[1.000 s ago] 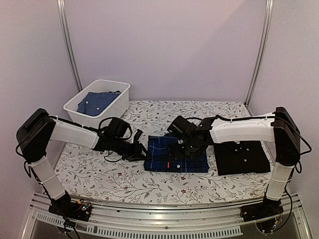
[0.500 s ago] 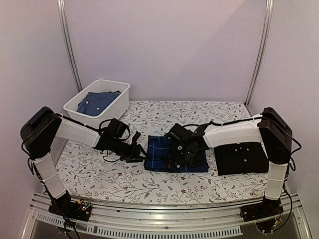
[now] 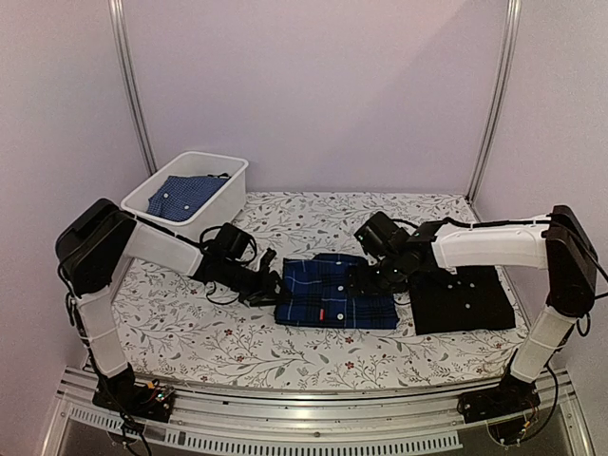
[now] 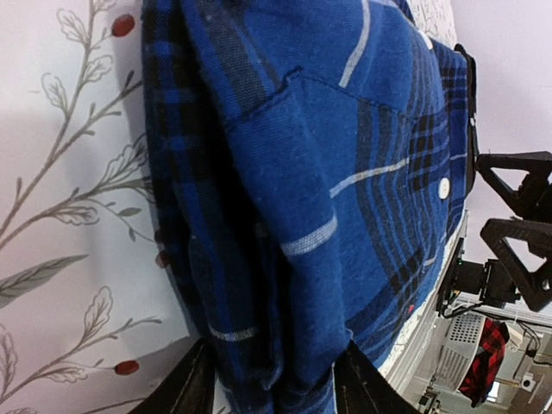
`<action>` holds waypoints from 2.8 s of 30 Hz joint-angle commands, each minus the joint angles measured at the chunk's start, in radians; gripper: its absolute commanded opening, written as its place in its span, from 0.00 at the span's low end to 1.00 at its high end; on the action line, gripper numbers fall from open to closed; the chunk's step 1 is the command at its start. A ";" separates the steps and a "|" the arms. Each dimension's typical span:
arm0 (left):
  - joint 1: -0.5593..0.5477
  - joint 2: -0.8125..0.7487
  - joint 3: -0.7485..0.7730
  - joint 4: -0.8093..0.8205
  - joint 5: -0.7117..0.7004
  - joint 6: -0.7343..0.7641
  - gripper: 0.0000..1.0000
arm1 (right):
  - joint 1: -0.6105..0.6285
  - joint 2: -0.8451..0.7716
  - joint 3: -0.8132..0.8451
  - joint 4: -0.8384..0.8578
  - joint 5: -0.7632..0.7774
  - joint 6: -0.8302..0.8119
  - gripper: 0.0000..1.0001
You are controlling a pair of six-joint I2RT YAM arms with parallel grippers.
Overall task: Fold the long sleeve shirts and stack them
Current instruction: Smooth out the square-folded shirt at the center of the board, then pick up the square-folded shirt from the center of the board, then turn over the square-folded shirt at the center of the board.
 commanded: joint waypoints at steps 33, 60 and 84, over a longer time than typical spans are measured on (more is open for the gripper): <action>0.032 0.090 0.116 -0.090 -0.065 -0.002 0.52 | -0.205 -0.023 -0.304 0.203 -0.101 -0.038 0.35; 0.069 -0.074 0.050 -0.272 -0.101 0.061 0.00 | -0.157 -0.081 -0.165 0.198 -0.233 -0.067 0.46; 0.182 -0.235 0.096 -0.408 -0.035 0.168 0.00 | -0.099 0.194 -0.016 0.205 -0.210 -0.042 0.17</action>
